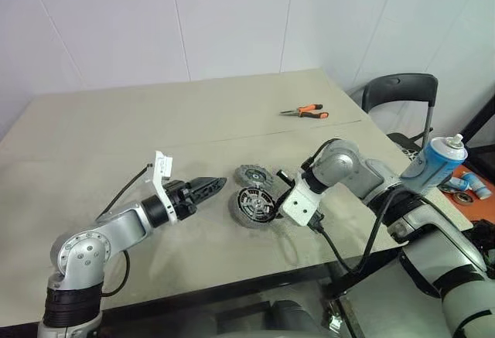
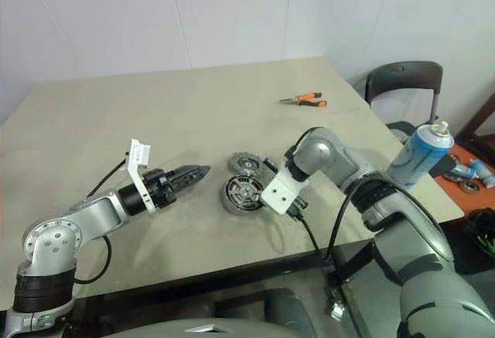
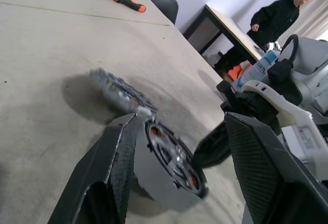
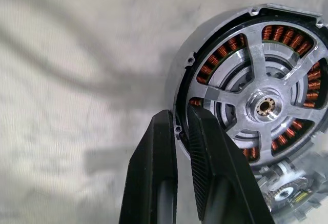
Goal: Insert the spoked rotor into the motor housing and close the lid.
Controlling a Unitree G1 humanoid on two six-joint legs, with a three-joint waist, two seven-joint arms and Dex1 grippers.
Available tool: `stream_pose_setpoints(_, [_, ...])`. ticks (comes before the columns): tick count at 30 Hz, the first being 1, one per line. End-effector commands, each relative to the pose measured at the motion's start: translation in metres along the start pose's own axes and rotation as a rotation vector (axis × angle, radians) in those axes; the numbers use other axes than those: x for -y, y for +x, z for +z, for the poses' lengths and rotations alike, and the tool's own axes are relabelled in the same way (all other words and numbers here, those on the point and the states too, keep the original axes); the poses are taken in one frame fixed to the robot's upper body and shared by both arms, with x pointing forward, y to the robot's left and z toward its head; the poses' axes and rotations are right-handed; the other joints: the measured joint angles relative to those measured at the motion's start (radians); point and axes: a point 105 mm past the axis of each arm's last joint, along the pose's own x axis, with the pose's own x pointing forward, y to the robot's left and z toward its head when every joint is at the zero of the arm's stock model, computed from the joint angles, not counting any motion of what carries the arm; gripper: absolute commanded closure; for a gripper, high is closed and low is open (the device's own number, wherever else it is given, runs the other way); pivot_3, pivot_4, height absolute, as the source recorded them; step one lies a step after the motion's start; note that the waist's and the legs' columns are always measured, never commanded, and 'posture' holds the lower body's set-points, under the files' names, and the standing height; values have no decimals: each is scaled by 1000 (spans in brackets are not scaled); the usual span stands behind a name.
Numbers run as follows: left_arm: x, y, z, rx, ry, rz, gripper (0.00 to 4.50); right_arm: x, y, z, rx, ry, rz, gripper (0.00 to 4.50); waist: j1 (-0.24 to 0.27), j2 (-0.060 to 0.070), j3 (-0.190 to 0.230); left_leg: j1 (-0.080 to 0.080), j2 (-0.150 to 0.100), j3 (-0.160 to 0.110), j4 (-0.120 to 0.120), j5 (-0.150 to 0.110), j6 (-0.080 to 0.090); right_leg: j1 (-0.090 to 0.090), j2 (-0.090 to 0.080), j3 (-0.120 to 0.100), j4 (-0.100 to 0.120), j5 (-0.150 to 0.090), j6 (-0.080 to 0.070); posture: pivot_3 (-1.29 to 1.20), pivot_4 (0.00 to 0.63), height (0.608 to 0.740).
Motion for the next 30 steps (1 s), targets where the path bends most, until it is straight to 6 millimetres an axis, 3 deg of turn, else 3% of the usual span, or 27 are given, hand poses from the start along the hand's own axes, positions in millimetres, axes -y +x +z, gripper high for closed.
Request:
stream_pose_setpoints(1, [8,1,8,38,37,-16,1616,21,-22,5,26,105,-72,4423,3,0,0,0,0,0,0,0,0,0,-1,0,0,0,0,0,0,740])
stream_pose_setpoints(6, [9,4,8,42,30,-16,1616,12,-30,-1,20,319,-19,4423,10,0,0,0,-2,0,0,0,0,0,-3,0,-1,0,0,0,0,740])
stream_pose_setpoints(10, [10,6,9,44,29,-25,1616,3,-37,6,34,441,20,4423,28,1,1,-1,-2,0,0,0,0,-1,-3,-1,-1,0,0,0,0,740])
stream_pose_setpoints(14, [10,8,7,39,26,-34,1616,9,-36,20,82,543,31,4423,27,1,1,-2,-2,0,0,0,0,-2,-3,-1,-1,0,0,0,0,740])
stream_pose_setpoints(22, [14,10,3,40,18,-42,1616,34,-2,22,136,843,21,4423,24,1,1,-1,-1,0,0,0,0,-2,1,-1,0,0,0,0,0,740])
stream_pose_setpoints(30, [15,2,-2,53,8,-15,1616,52,17,15,139,1148,26,4423,18,1,0,0,-1,1,0,1,-2,-1,-2,-1,0,1,-2,0,0,740])
